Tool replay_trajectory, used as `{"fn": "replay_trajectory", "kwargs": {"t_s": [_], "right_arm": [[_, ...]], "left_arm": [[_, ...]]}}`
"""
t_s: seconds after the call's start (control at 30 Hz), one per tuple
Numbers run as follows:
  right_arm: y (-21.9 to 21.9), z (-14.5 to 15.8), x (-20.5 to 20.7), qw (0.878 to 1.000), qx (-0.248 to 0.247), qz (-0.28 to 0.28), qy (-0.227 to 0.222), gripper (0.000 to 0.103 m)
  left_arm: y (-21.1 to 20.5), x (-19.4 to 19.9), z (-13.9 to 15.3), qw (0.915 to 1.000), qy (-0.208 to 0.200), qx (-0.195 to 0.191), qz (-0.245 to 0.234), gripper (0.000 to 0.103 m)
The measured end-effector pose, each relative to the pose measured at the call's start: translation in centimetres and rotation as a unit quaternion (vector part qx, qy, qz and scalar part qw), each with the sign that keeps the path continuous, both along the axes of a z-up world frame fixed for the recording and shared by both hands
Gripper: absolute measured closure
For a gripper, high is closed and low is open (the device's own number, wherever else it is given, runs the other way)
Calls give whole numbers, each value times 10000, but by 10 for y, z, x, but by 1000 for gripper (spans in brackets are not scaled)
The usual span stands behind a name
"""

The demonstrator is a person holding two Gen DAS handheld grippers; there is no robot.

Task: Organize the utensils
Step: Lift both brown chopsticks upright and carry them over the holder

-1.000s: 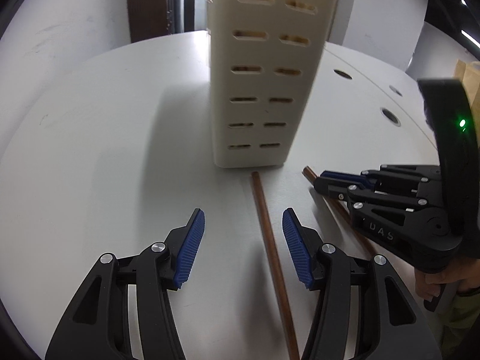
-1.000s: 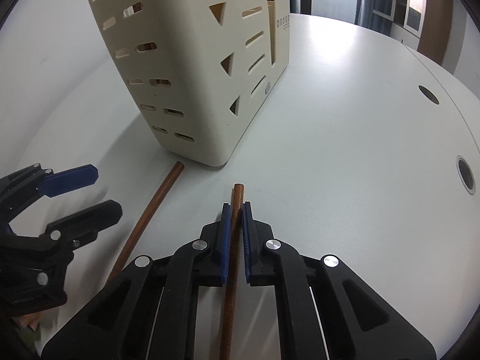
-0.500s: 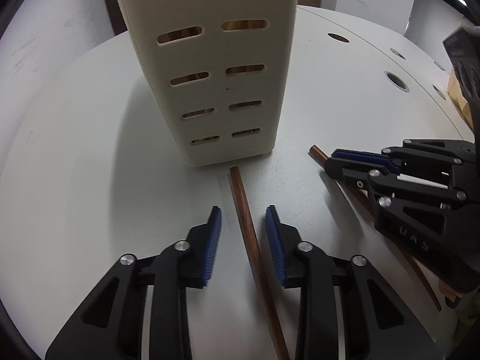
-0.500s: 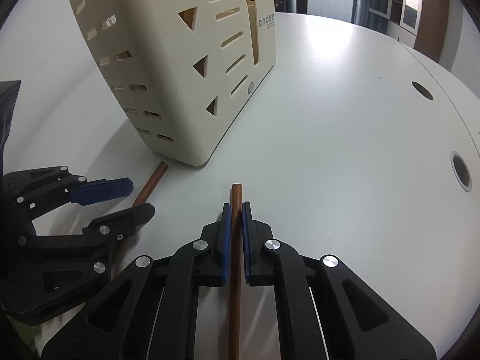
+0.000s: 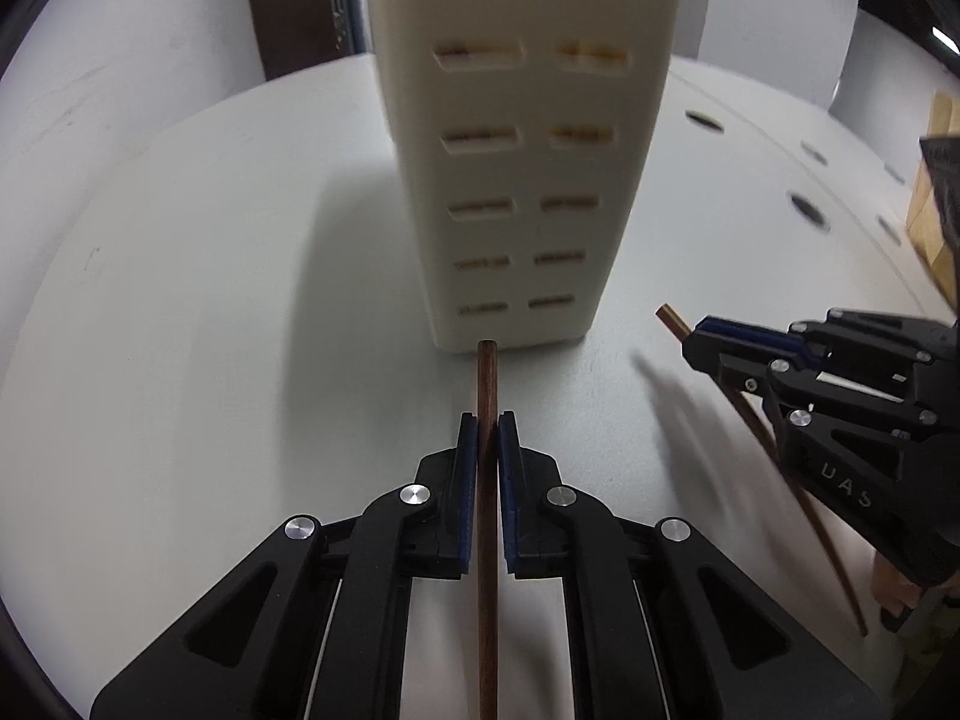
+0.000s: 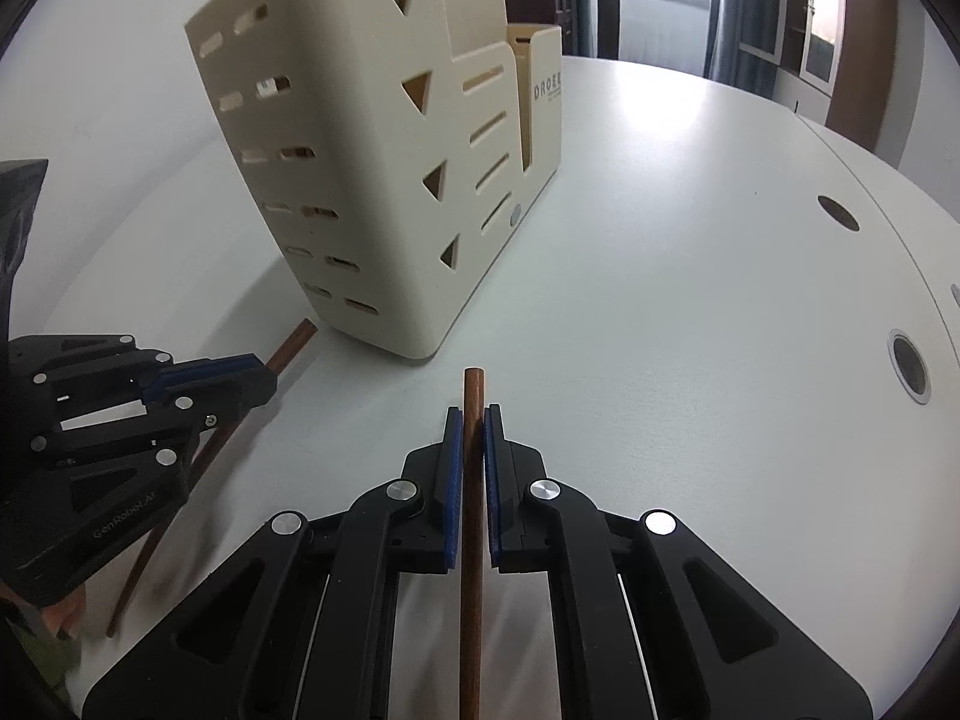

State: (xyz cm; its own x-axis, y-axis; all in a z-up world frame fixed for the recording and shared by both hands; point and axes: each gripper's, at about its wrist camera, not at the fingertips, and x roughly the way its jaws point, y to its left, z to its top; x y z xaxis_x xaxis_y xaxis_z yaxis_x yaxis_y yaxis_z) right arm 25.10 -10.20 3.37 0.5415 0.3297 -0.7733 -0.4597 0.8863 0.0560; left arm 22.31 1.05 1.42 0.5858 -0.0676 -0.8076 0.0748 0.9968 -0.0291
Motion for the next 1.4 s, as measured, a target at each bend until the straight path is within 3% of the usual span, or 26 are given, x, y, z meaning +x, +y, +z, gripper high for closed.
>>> {"fn": "replay_trajectory", "kwargs": {"t_s": [0.1, 0.37, 0.5, 0.67, 0.93, 1.13, 1.4], "right_arm": [[-1, 13, -8, 9997, 125, -12, -209, 95], [-5, 56, -35, 9941, 599, 85, -905, 95], [-9, 76, -51, 9877, 915, 159, -1259, 96], [-10, 100, -63, 9772, 1226, 233, -1720, 96], [-7, 130, -66, 9679, 1351, 253, -2106, 96], [-16, 149, -64, 9521, 1718, 329, -2507, 96], [-12, 166, -63, 9390, 1798, 390, -2905, 96]], "left_arm": [[9, -14, 21, 9991, -371, -198, 99, 97], [7, -46, 67, 9921, -1233, -227, 99, 97], [4, -64, 91, 9821, -1846, -92, 353, 97], [5, -79, 117, 9673, -2473, -405, 388, 97], [-4, -76, 144, 9534, -2980, -387, 257, 97], [-13, -67, 159, 9441, -3278, -351, 6, 97], [-11, -61, 167, 9310, -3623, -424, 144, 97]]}}
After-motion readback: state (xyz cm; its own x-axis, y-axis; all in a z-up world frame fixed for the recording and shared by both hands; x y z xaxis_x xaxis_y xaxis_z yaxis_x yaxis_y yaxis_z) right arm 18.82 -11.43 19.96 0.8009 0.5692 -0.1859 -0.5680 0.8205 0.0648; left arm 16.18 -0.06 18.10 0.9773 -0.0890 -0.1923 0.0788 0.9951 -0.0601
